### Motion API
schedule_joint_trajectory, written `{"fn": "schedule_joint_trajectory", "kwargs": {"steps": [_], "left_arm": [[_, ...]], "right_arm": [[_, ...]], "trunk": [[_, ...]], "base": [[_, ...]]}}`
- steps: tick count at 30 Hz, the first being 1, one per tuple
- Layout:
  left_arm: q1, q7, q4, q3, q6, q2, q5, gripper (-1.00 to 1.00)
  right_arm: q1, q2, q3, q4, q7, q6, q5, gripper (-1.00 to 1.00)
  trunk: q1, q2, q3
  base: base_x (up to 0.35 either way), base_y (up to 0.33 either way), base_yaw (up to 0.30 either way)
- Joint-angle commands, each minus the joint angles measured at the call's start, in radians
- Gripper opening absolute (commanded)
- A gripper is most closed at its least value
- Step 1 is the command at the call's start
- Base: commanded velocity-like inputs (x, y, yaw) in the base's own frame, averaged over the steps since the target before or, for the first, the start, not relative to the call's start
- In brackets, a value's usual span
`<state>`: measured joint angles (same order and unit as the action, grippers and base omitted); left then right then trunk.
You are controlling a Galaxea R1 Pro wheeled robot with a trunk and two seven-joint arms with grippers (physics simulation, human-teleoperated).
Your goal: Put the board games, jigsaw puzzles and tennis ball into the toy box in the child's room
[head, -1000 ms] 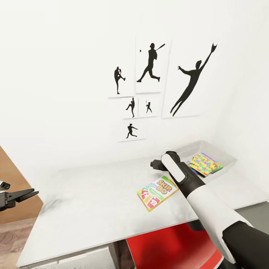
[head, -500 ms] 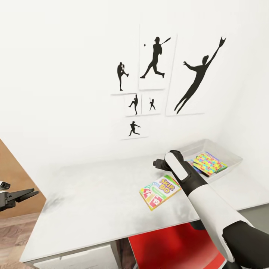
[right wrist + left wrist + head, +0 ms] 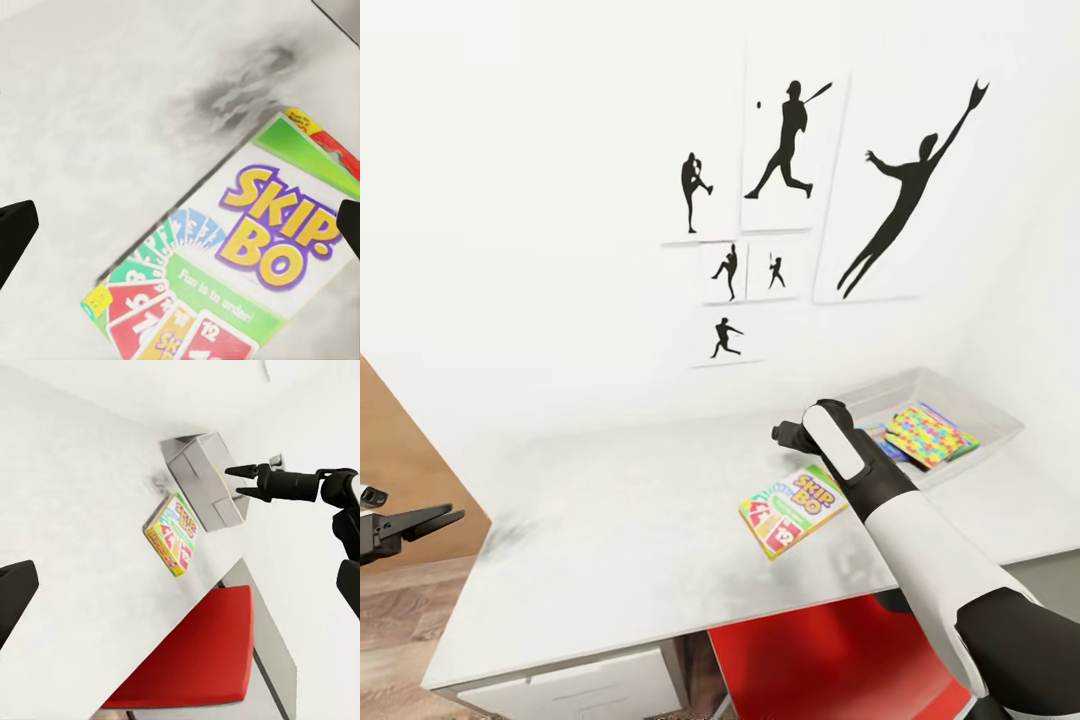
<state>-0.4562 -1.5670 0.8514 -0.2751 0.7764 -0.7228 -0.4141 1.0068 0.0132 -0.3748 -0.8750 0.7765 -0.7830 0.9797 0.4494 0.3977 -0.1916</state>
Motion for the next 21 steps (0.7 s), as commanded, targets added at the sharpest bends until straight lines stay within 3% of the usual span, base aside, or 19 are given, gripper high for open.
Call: {"fn": "schedule_joint_trajectory", "kwargs": {"steps": [1, 12, 21], "left_arm": [[-0.001, -0.004, 0.000, 0.001, 0.011, -0.001, 0.000, 1.00], [-0.001, -0.004, 0.000, 0.001, 0.011, 0.000, 0.000, 1.00], [-0.001, -0.004, 0.000, 0.002, 0.011, 0.000, 0.000, 1.00]], "right_arm": [[0.002, -0.001, -0.002, -0.001, 0.010, 0.000, 0.010, 1.00], [0.004, -0.025, -0.001, -0.001, 0.008, 0.001, 0.011, 1.00], [0.004, -0.028, -0.001, -0.001, 0.005, 0.002, 0.010, 1.00]], "trunk": [[0.001, 0.002, -0.004], [0.001, 0.002, -0.022], [0.001, 0.002, -0.029]], "base": [[0.006, -0.008, 0.064], [0.034, -0.054, 0.061], [0.005, -0.007, 0.014]]}}
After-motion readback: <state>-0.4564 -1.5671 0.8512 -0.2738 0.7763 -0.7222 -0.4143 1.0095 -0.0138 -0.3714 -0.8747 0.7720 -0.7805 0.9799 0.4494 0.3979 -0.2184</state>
